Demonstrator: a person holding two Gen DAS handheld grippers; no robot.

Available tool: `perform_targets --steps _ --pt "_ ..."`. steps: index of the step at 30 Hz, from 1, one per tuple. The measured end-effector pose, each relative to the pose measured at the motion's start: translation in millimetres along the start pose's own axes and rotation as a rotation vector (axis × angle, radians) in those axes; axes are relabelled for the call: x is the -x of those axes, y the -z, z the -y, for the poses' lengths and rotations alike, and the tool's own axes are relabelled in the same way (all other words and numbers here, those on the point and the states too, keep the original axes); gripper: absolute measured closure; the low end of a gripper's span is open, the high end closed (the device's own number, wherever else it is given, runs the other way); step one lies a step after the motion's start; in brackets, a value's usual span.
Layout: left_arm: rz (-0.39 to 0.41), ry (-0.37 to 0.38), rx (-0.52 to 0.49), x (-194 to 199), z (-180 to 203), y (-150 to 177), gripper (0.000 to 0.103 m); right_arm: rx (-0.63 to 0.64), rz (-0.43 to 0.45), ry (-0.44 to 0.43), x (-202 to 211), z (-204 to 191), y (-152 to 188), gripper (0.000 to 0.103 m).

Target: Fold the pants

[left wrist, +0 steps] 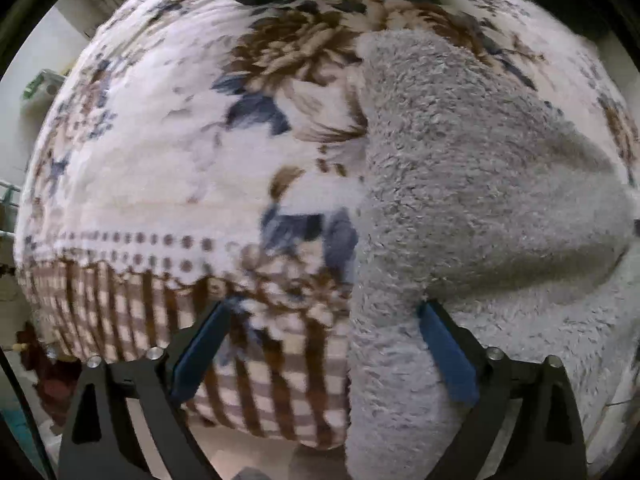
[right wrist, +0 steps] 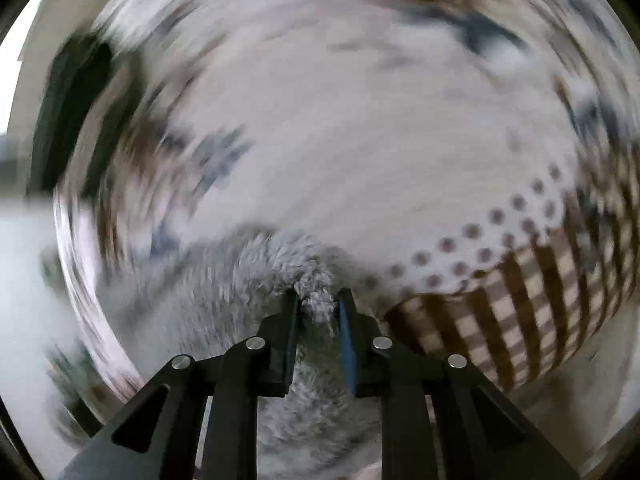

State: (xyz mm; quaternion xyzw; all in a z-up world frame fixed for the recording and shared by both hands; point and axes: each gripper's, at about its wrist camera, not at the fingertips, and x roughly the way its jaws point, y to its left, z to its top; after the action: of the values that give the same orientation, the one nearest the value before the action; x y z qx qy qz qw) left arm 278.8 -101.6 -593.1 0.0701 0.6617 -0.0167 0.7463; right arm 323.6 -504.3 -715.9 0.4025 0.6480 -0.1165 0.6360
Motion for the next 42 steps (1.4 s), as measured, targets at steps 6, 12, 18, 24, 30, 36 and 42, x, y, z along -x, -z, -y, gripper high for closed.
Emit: perform_targets --steps 6,12,18,24,30,36,42 --pt "0.031 0.133 0.087 36 -15 -23 0.006 0.026 -0.034 -0.08 17 4 17 0.02" --pt "0.033 0.252 0.137 15 -24 -101 0.006 -0.185 -0.076 -0.181 22 58 85 0.02" --pt "-0.107 0.353 0.144 -62 -5 -145 0.032 -0.295 -0.154 -0.337 -37 72 117 0.059" --pt "-0.141 0.378 0.235 -88 -14 -155 0.059 -0.261 -0.126 -0.176 -46 74 120 0.083" --pt "-0.027 0.263 0.092 -14 0 -158 0.05 -0.218 -0.154 -0.213 -24 67 120 0.03" --pt "0.073 0.327 -0.252 59 91 -152 0.026 -0.233 -0.056 -0.349 4 58 125 0.03" --pt "-0.04 0.324 -0.644 11 234 -133 0.026 -0.27 -0.09 -0.334 -43 60 114 0.059"
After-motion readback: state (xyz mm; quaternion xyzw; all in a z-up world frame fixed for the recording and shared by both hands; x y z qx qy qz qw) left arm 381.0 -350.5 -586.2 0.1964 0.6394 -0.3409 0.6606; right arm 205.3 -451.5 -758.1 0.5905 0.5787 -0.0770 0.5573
